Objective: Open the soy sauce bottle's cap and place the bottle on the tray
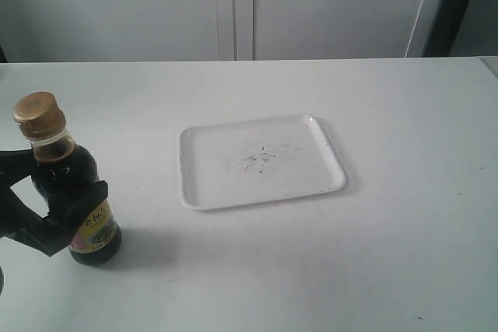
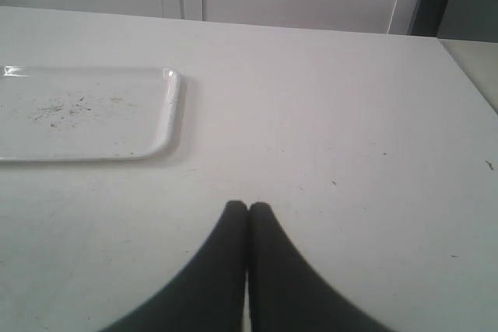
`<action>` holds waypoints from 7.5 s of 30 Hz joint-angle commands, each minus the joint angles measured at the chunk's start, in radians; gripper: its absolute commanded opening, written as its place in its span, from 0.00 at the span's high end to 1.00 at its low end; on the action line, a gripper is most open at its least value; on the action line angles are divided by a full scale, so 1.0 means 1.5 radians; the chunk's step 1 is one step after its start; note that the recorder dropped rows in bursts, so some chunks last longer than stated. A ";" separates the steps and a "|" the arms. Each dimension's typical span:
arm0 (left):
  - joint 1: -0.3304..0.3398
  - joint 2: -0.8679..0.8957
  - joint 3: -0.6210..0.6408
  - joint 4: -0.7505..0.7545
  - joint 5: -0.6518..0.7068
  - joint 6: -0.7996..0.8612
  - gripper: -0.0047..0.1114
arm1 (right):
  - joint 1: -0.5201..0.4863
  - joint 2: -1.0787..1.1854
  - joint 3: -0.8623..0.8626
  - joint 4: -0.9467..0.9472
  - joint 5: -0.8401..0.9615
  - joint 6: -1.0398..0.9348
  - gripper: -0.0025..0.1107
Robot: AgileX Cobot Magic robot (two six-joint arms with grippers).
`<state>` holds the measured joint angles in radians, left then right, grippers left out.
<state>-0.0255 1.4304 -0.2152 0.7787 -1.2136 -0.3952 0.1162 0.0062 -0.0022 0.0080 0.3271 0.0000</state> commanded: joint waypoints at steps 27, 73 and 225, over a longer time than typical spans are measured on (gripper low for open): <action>-0.070 0.083 -0.009 -0.056 -0.005 0.095 0.06 | 0.002 -0.004 0.001 0.001 -0.006 0.000 0.98; -0.070 0.076 0.017 -0.075 -0.005 0.159 0.96 | 0.002 -0.004 0.001 0.001 -0.006 0.000 0.98; -0.070 0.076 0.017 -0.060 -0.005 0.172 0.96 | 0.460 1.294 -0.765 -0.318 -0.755 -0.428 0.98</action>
<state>-0.1271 1.5498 -0.1992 0.6770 -1.2260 -0.1467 0.8079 1.9342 -1.1352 -0.4613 -0.8105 -0.6542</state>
